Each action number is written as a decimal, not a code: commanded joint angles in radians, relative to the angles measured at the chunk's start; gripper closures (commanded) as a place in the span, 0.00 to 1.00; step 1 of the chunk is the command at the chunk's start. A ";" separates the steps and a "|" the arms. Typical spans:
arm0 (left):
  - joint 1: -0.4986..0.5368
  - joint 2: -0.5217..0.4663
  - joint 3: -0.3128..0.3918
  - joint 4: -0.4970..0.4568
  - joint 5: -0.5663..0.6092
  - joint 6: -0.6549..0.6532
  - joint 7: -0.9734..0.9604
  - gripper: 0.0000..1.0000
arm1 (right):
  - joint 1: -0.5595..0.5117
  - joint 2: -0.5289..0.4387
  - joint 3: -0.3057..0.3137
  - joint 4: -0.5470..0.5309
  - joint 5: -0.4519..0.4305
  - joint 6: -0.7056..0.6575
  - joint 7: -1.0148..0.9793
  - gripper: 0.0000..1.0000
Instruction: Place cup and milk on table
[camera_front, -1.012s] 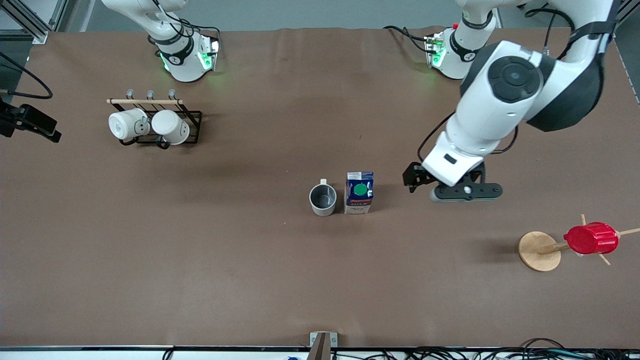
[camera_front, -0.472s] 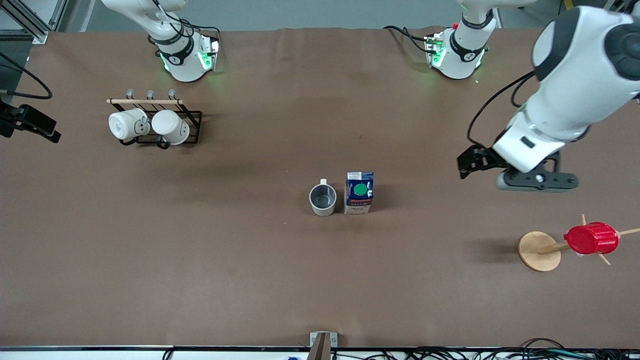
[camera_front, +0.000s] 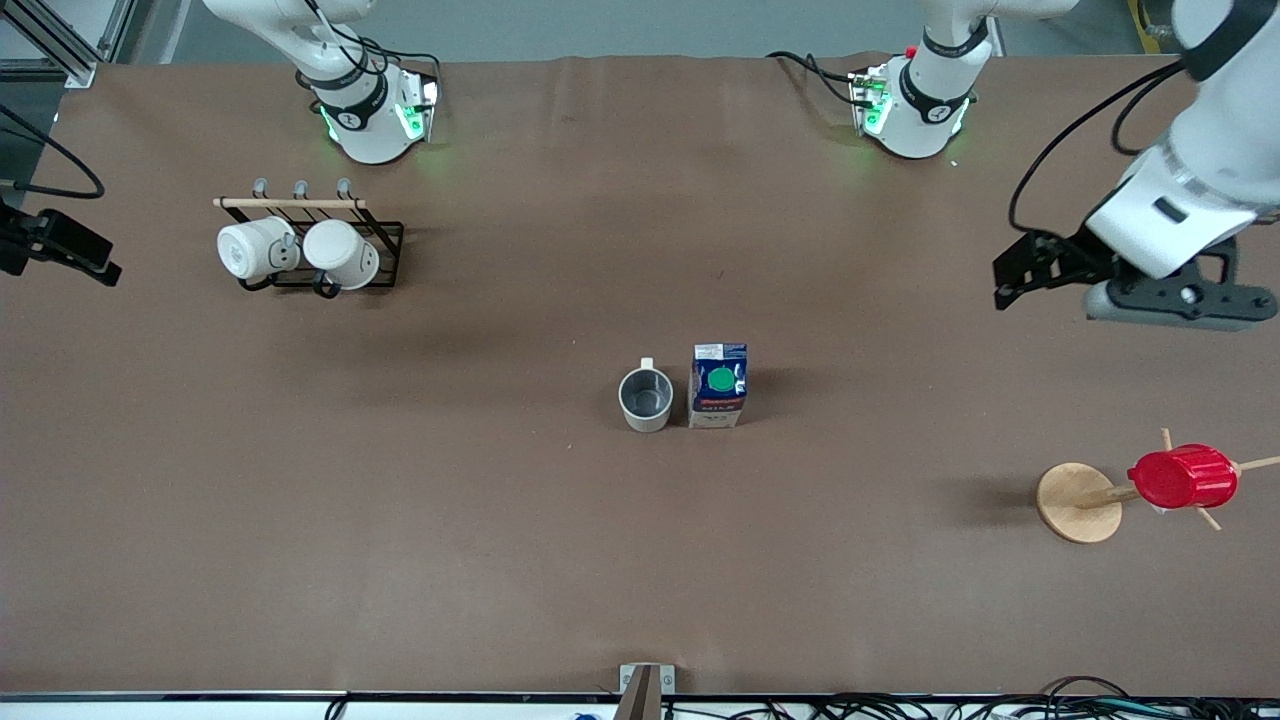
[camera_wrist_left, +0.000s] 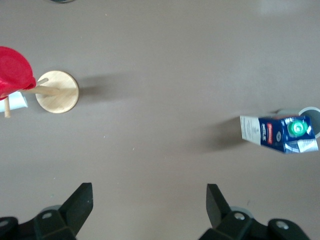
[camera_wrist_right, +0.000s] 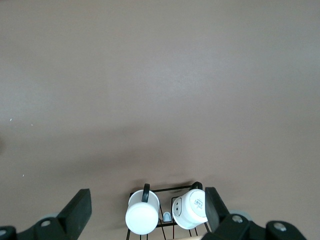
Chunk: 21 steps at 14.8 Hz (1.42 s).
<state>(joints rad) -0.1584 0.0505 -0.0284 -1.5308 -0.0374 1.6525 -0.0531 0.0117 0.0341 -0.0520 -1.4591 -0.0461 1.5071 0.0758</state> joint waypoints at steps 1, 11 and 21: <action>0.005 -0.070 0.021 -0.061 -0.022 -0.028 0.048 0.00 | -0.015 -0.031 0.006 -0.035 0.023 0.013 -0.013 0.00; 0.085 -0.038 -0.027 -0.083 -0.018 0.033 0.047 0.00 | -0.015 -0.031 0.006 -0.034 0.023 0.013 -0.013 0.00; 0.085 -0.057 -0.050 -0.117 -0.009 0.073 0.007 0.00 | -0.010 -0.031 0.008 -0.032 0.023 0.019 -0.013 0.00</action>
<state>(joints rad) -0.0790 0.0236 -0.0735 -1.6153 -0.0408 1.7031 -0.0254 0.0117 0.0341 -0.0516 -1.4591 -0.0461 1.5089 0.0743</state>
